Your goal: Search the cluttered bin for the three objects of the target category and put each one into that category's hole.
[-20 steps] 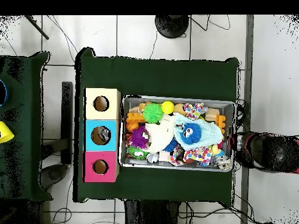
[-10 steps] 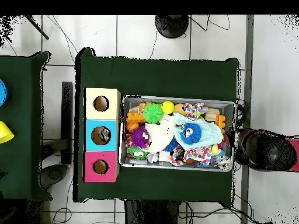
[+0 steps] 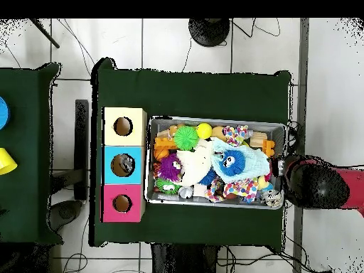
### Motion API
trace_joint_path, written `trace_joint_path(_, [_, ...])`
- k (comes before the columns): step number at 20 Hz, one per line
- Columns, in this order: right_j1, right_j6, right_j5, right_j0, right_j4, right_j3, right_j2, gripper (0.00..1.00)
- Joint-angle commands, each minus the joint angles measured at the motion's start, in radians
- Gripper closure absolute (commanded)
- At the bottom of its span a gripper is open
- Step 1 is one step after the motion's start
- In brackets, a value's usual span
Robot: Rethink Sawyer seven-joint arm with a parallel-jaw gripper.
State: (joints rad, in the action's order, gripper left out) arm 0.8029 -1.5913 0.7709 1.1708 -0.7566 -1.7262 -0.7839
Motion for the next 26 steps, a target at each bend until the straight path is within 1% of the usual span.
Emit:
trace_joint_path(1, [0.012,0.116,-0.041,-0.023,-0.041,-0.103,0.017,0.00])
trace_joint_path(6, [0.016,0.102,-0.038,-0.028,-0.032,-0.118,0.018,0.00])
trace_joint_path(11, [0.002,0.093,-0.043,-0.034,-0.032,-0.113,0.020,0.00])
trace_joint_path(18, [-0.030,0.091,-0.091,-0.007,-0.046,-0.141,0.023,0.00])
trace_joint_path(26, [-0.036,0.072,-0.140,0.007,-0.058,-0.182,0.037,0.00])
